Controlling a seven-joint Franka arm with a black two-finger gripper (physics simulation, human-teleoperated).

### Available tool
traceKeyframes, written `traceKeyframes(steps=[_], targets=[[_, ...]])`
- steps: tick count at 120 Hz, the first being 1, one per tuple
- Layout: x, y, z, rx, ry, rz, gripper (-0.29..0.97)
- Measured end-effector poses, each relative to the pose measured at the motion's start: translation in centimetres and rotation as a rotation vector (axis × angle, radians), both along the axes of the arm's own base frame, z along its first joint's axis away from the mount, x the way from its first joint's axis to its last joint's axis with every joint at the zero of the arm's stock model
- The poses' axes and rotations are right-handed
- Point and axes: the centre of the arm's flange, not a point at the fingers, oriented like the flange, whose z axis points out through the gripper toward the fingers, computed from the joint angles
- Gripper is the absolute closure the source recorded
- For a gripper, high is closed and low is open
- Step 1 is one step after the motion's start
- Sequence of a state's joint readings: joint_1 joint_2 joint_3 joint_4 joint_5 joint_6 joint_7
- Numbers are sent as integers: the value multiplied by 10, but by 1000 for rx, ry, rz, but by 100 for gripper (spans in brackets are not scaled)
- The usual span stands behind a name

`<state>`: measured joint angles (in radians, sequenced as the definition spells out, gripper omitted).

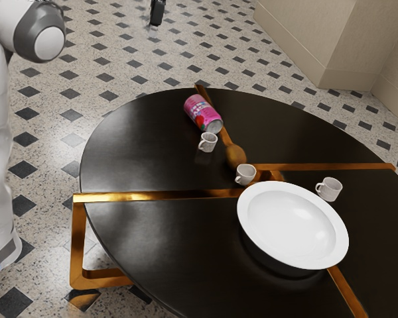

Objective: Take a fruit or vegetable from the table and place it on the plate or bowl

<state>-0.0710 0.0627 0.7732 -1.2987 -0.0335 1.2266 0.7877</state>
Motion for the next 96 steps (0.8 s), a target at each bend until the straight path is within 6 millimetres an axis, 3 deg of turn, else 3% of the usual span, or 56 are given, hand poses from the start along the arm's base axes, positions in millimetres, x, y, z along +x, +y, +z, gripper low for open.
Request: traceKeyframes(steps=[17, 31, 40, 44, 48, 56, 63, 71, 83, 96], targets=[[43, -38, 7, 48, -95, -287, 2], [43, -30, 13, 74, -140, -397, 2], [27, -31, 71, 195, -200, -455, 2], [26, -43, 95, 262, -207, -494, 2], [33, -60, 105, 300, -201, -545, 2], [69, -103, 89, 295, -162, -669, 2], [97, -127, 36, 195, -95, -751, 2], [103, -126, 2, 129, -53, -773, 2], [105, -117, -29, 65, -17, -782, 2], [118, -141, -49, 8, -7, -857, 2]])
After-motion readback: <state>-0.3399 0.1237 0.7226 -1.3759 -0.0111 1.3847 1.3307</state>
